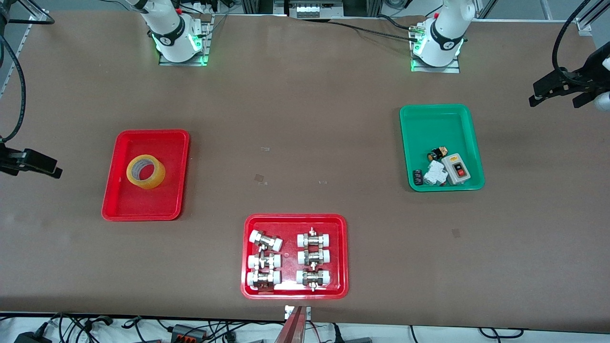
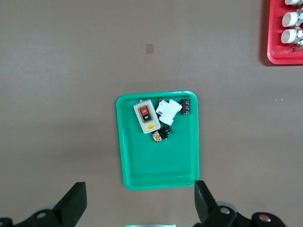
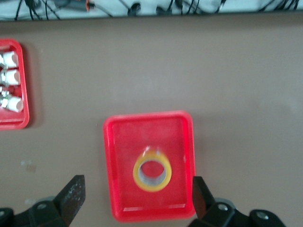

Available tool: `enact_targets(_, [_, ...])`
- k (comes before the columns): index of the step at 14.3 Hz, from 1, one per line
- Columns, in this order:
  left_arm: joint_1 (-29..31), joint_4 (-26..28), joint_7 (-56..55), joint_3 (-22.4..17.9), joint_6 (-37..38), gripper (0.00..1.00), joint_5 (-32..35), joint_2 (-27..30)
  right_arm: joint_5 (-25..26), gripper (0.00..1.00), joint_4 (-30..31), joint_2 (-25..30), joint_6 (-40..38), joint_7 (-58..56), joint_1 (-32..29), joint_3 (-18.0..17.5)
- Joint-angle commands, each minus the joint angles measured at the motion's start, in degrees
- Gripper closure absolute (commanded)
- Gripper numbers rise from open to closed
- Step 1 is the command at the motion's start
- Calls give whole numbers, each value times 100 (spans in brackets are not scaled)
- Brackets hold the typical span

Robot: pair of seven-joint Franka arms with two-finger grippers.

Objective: Left arm passes tape to right arm into tray

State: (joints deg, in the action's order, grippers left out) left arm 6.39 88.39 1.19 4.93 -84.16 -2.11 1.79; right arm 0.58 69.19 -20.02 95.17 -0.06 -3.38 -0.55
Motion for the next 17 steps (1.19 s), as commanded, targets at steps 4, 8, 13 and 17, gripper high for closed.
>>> enact_targets(4, [-41,-156,57,69,49,0,9,-56,74,0,1034,841,187,-250,47,152])
enact_targets(8, [-41,-191,74,131,49,0,27,-56,21,0,2173,1551,413,-222,48,134])
enact_targets(13, [-50,-191,109,140,49,0,369,-65,-5,0,3074,2221,749,-222,39,152])
enact_targets(17, [-24,-191,109,140,49,0,326,-65,21,0,2933,2230,485,-258,48,125])
